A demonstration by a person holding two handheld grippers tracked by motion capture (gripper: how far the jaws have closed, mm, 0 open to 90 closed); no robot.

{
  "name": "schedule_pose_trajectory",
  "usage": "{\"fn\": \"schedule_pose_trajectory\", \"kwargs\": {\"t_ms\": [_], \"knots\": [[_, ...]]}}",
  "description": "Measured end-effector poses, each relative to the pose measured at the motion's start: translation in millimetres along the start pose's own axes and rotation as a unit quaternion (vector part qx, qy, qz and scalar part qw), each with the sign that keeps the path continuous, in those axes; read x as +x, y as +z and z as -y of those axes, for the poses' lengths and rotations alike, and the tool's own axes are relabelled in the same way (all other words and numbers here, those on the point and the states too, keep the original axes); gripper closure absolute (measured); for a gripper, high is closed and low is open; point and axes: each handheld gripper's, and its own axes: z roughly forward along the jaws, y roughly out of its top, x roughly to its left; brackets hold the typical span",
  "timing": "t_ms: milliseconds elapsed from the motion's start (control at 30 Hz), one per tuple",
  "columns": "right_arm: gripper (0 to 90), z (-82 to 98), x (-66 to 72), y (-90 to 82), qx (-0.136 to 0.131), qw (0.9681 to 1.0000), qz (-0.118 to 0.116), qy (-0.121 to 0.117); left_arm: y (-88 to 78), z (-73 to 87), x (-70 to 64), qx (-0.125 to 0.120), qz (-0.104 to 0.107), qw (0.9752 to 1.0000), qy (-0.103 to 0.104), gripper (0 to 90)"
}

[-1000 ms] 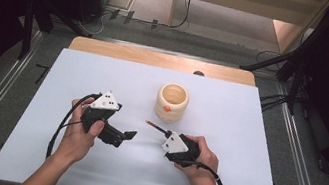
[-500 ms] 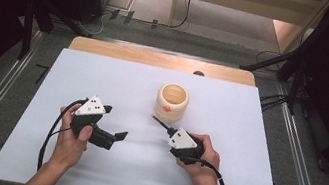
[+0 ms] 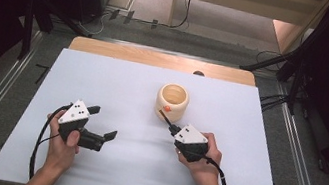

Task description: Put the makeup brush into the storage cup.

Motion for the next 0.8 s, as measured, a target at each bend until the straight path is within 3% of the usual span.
{"fn": "schedule_pose_trajectory", "kwargs": {"t_ms": [233,400,800], "knots": [[85.7,0.4,-4.0,-0.2,-0.015,0.9995,-0.008,0.028,-11.6,12.7,8.3,-0.024,-0.006,0.9997,0.002,0.0],[85.7,0.1,-4.8,1.0,-0.025,0.9986,-0.014,0.044,-21.6,16.1,14.9,-0.043,-0.013,0.9990,-0.008,0.0],[85.7,-1.4,-11.7,-0.9,-0.054,0.9933,-0.026,0.099,-33.8,21.7,24.0,-0.076,-0.014,0.9967,-0.023,0.0]]}}
